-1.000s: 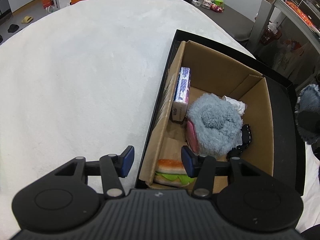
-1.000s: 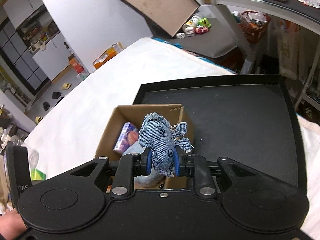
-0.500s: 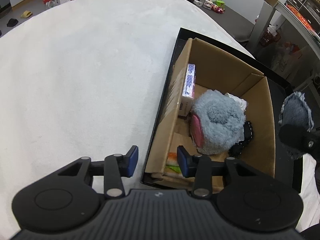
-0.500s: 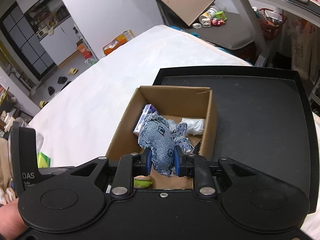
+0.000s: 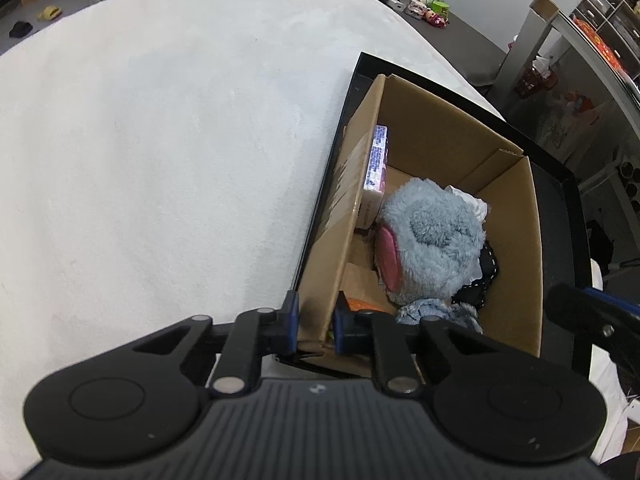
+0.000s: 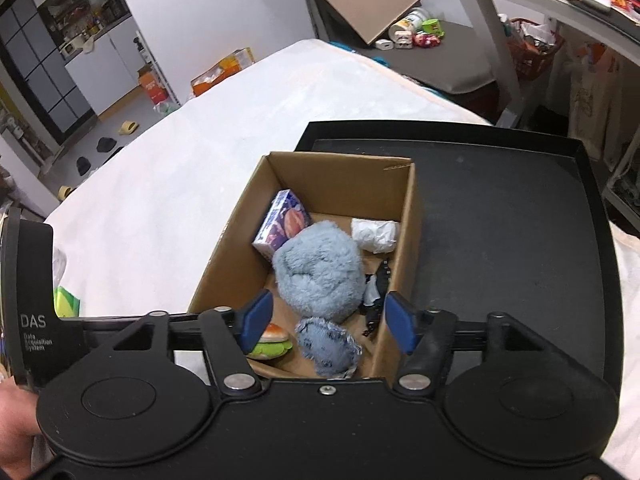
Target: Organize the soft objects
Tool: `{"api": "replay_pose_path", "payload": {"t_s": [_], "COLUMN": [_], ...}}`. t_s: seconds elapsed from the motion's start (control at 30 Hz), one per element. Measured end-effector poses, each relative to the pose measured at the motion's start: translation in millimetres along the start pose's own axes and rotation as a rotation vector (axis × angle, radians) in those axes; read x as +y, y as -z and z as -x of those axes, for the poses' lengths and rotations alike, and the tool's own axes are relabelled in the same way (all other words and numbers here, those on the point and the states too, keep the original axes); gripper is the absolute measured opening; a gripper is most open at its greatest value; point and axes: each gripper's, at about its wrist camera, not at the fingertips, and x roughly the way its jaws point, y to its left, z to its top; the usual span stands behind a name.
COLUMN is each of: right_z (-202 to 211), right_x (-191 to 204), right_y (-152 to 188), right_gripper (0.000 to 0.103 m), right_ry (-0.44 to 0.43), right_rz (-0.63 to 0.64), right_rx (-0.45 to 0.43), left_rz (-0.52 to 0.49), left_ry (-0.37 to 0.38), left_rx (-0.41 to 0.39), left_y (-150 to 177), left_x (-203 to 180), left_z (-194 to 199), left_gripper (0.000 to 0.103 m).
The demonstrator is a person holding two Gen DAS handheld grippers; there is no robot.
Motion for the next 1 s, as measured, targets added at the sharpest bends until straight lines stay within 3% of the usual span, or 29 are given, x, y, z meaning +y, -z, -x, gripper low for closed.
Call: {"api": "replay_pose_path", "payload": {"t_s": [0.17,0.5,0.6,0.67,0.77,1.0], "right_z": [8.4,47.9,57.5,61.7,67.3,87.9], "right_x": [-9.9,-46.4,-64.4,-76.0,-89.8,-114.1], "right_y": [0.4,-8.4,-6.7,-4.2,-0.7,3.8], "right_gripper": [0.081,0.085,0.086,0.09,0.097,0.103], "right_ry": [0.029,0.02,0.01,0.002,0.015,0.009], "right_rz": [-0.013,-0.057,-0.105,-0.135,-0.169,-0.226], "right_rx": [-0.017,-0.063,-0.072,-0.075,-0.079,-0.124], "left_rz": [0.01,-0.019,-0.019,-0.025,-0.049,-0.153], "left_ry": [-0.017,-0.094,-0.103,-0.136,-0.17,-0.182], "left_rx": [0.011,0.046,0.027,0.013,0.012,-0.045], "left_y": [-2.0,-28.7,-41.6,-47.5,-49.5,-47.6], "left_x": [-3.6,-21.1,-30.2,-39.0,-57.7,-106.6], "left_z": [0.2,18.5,34.5,46.4,61.6,104.7], "left_gripper": [0.016,0.022,0.033,0.047,0.059,0.073]}}
